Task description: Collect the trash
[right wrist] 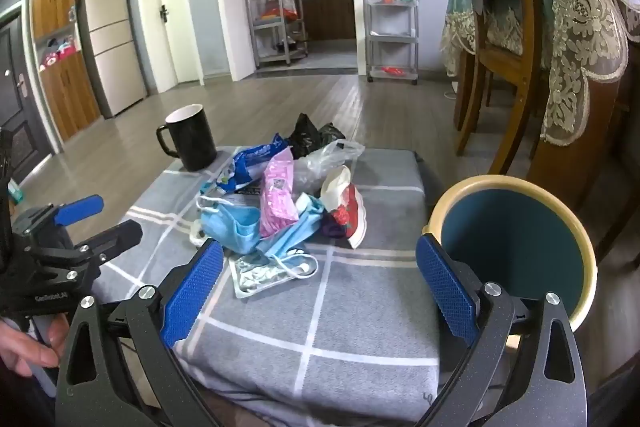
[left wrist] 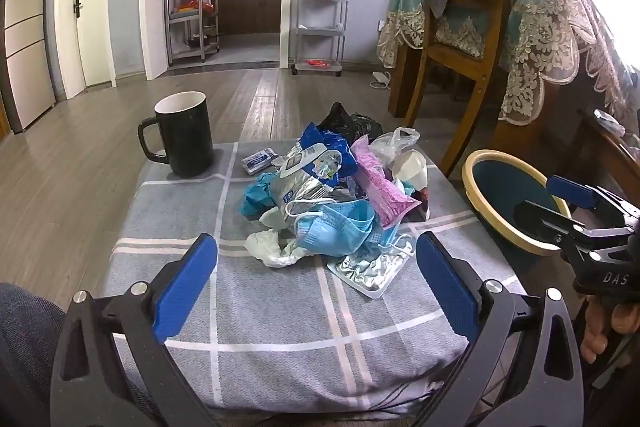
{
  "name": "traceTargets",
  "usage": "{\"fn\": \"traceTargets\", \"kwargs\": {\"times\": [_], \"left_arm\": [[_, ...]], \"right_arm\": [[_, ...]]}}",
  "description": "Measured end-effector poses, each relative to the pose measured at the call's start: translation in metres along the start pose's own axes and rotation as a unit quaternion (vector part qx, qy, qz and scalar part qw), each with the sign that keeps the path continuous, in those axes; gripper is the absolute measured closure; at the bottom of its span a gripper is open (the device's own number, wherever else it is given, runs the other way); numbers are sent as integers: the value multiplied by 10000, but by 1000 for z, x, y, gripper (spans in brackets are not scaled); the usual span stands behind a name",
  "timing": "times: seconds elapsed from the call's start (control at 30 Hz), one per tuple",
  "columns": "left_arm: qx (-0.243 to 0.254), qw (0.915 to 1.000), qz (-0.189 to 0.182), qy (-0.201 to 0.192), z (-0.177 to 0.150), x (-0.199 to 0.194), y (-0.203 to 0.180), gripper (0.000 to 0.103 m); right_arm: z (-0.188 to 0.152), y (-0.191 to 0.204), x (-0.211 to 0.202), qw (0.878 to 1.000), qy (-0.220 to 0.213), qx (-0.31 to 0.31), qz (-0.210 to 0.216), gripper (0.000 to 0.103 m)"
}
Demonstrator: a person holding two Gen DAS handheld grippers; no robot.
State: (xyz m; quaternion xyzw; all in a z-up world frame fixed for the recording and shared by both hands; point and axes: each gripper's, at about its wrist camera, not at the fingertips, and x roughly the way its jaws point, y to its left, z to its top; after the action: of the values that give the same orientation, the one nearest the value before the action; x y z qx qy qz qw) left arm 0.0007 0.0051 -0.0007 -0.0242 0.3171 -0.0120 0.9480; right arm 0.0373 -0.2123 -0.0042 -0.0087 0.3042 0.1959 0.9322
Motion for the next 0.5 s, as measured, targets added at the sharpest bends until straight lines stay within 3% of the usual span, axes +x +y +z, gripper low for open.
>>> {"fn": "traceTargets", "kwargs": {"times": [0.5], "left_arm": [[-11,10000,1,30,-3,3,1,6]], "right_arm": [[0,0,0,10000,7,-10,-9,6]]}}
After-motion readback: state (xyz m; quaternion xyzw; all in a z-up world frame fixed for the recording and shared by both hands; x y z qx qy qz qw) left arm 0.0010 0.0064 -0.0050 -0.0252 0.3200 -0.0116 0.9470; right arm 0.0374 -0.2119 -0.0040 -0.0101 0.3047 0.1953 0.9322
